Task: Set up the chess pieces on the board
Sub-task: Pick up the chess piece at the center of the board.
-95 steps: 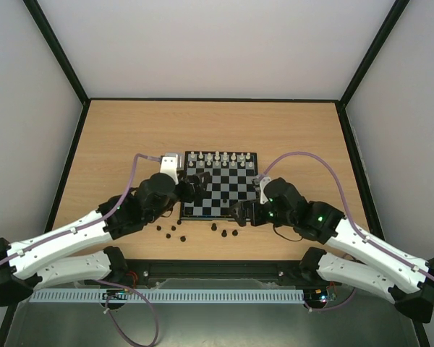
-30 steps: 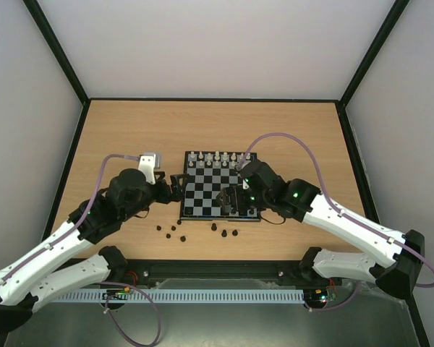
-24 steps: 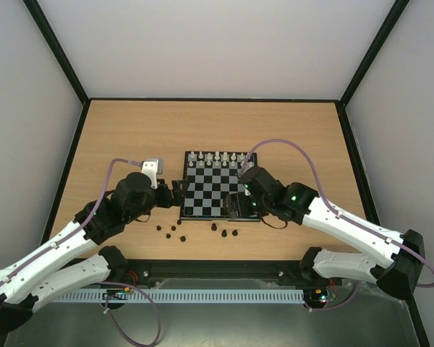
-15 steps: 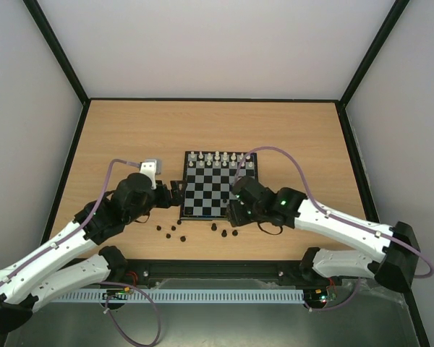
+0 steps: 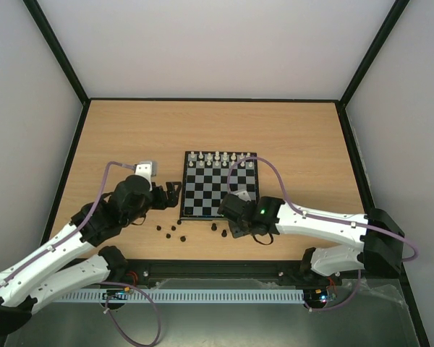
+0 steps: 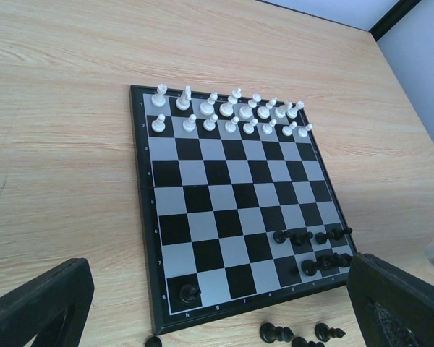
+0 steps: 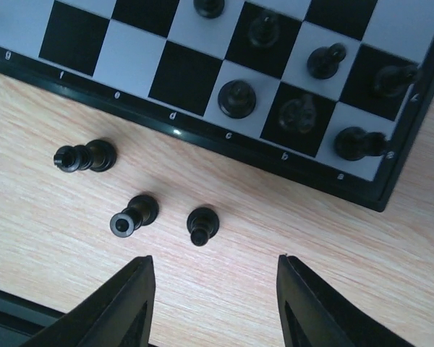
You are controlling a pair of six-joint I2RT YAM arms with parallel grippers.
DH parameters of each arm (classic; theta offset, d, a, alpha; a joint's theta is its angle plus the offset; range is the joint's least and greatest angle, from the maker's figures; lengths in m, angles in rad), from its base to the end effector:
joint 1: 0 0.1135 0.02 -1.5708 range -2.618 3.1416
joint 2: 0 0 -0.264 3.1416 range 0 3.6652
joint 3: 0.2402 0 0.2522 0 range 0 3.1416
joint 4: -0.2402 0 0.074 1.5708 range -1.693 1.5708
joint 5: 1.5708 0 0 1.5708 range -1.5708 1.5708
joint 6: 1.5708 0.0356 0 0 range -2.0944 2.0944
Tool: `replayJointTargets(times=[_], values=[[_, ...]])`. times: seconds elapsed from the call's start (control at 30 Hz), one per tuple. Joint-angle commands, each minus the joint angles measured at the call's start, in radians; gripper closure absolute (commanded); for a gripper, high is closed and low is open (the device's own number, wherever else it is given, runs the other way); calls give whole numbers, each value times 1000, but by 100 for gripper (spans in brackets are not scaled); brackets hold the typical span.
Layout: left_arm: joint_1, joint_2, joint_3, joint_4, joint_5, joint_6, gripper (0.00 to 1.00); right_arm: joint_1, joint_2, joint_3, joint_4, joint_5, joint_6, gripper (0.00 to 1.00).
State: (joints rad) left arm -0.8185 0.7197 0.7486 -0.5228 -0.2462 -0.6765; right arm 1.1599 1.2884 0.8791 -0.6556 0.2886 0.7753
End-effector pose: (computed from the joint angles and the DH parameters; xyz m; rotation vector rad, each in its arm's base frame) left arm 0.1158 -0.1110 0.3031 -0.0058 2.1172 -0.6658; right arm 0.1081 0.2228 0.2300 -0.4013 2.5725 0.3394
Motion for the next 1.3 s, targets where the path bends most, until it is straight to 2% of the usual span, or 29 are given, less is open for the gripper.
replayJointTargets(times=[0.0,0.1,0.37,0.57,0.8,1.27], values=[[6,12,18,-8,-19,16,1,7,7,-42,49,-58,0,55],[6,21,12,4,-2,24,1,7,29,-44,53,-74,-3,63],[6,16,1,12,12,25,1,-4,70,-81,118,-151,-19,63],[7,13,-7,13,16,20,1,-38,85,-102,138,-163,-28,71],[6,20,-8,18,18,20,1,-89,75,-133,160,-176,-55,73],[5,14,-16,24,24,12,1,-95,103,-145,196,-207,-75,82]])
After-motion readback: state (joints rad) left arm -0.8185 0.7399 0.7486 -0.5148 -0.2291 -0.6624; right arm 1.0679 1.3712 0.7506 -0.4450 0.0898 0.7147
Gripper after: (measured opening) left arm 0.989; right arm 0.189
